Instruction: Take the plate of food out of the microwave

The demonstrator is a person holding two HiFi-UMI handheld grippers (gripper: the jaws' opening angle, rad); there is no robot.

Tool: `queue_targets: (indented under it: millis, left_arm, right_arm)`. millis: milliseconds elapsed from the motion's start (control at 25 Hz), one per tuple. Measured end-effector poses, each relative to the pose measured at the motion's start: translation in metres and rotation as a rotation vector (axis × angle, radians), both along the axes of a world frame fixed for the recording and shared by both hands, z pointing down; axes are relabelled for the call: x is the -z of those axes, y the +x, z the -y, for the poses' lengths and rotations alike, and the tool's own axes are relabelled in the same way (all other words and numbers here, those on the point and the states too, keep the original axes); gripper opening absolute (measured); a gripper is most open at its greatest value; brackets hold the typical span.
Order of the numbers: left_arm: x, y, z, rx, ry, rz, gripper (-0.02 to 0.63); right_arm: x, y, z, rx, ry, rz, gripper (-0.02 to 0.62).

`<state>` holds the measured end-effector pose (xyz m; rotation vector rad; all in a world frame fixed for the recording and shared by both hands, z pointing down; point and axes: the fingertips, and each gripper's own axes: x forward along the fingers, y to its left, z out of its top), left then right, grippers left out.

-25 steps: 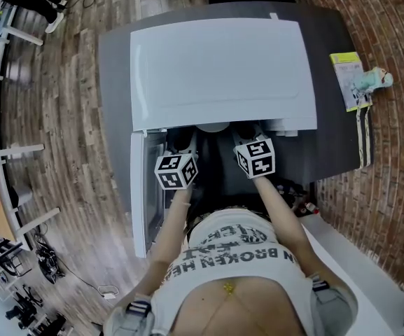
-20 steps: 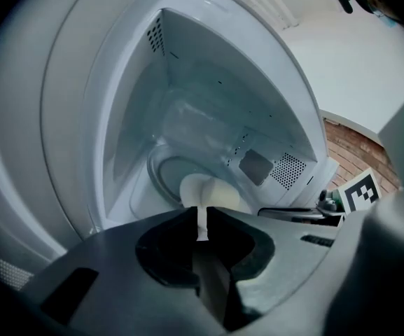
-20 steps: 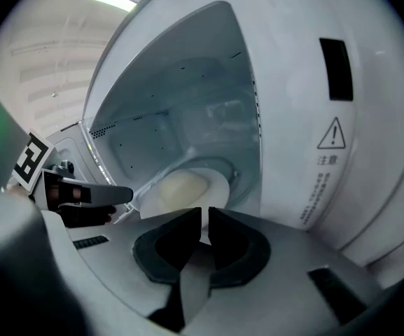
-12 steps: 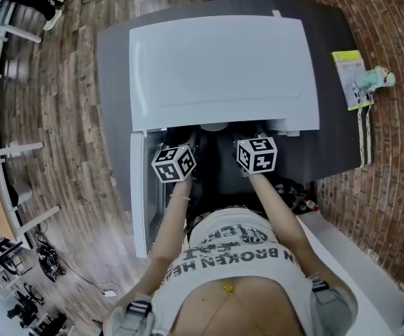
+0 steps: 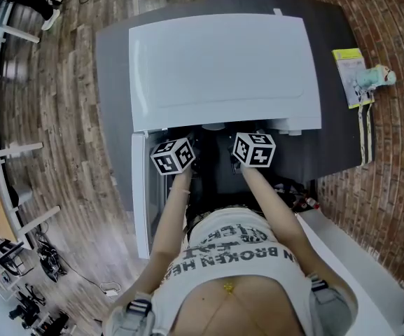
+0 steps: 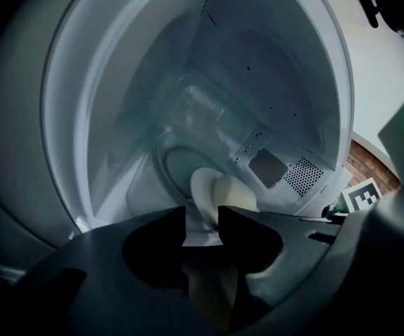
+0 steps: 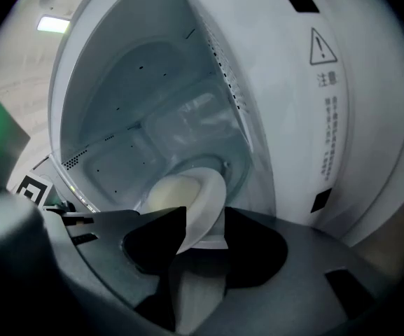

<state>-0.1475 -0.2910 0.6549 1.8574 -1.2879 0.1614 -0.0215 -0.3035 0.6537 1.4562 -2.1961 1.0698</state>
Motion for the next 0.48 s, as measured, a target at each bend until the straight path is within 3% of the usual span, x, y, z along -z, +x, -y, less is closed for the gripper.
queue_targets:
  millis: [280, 480]
  left_arm:
    - [-0.0008, 0.0019, 0.0069, -0.001, 0.002, -0.031, 0.126]
    - [-0.0020, 0.0021, 0.0061, 0.003, 0.001, -0.032, 0.126]
  right_arm:
    - [-0.0047, 0.0036, 0.0046, -0.069, -0.037, 0.079, 0.143]
    - [-0.0062, 0.0047, 0.0070, -0.085, -0.054, 0.123, 0.104]
